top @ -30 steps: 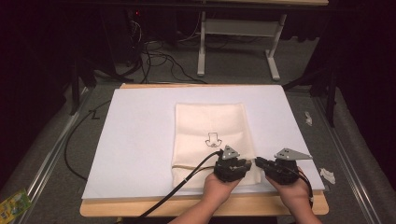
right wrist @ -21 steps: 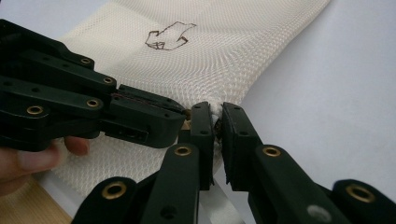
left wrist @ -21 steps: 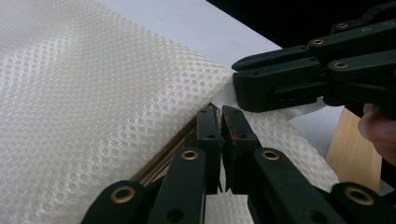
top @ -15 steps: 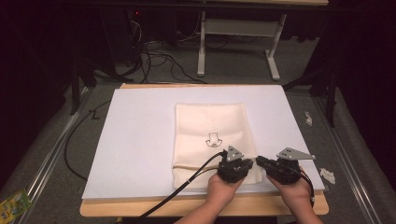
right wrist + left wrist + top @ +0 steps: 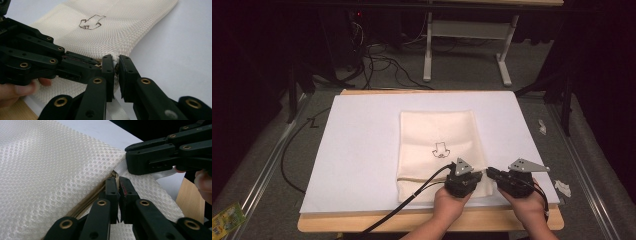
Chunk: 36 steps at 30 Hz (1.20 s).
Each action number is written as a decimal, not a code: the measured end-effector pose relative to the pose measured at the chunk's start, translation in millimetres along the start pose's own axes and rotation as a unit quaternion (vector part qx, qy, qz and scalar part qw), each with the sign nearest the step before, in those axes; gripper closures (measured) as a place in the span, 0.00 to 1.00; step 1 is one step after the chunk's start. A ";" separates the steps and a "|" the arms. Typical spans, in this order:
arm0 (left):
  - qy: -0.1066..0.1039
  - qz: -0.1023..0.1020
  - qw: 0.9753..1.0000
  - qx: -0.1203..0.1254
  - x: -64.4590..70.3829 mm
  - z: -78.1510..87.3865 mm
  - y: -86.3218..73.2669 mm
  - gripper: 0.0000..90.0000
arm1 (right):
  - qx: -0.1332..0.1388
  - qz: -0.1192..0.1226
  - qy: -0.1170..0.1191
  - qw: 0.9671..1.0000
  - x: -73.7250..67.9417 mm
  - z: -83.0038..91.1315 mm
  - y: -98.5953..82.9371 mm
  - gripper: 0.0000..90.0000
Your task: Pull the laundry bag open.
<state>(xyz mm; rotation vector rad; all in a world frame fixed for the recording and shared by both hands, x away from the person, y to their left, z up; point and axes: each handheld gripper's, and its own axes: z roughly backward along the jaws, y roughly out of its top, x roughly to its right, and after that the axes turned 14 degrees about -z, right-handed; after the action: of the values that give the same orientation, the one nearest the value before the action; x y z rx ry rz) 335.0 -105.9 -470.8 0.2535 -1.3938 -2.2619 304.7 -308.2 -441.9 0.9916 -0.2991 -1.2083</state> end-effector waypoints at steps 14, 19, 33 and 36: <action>-0.005 -0.009 1.000 -0.015 -4.5 11.6 -0.4 0.97 | 0.001 0.010 0.004 1.000 -7.1 0.3 1.1 0.95; -0.006 -0.008 1.000 -0.014 -5.3 13.5 -1.3 0.97 | 0.000 0.013 0.003 1.000 -8.8 -0.4 1.1 0.95; 0.023 0.023 0.999 -0.037 -31.9 37.4 -20.1 0.97 | 0.026 -0.019 -0.024 0.999 9.4 9.7 4.3 0.95; 0.036 0.025 0.998 -0.047 -42.8 57.1 -29.9 0.97 | 0.029 -0.036 -0.032 0.998 19.0 13.5 3.5 0.95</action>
<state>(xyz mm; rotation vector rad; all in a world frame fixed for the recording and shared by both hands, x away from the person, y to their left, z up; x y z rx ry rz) 341.3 -28.8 -474.1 0.2650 -1.2408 -2.2477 305.0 -331.2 -437.2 1.0227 -0.3545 -1.3043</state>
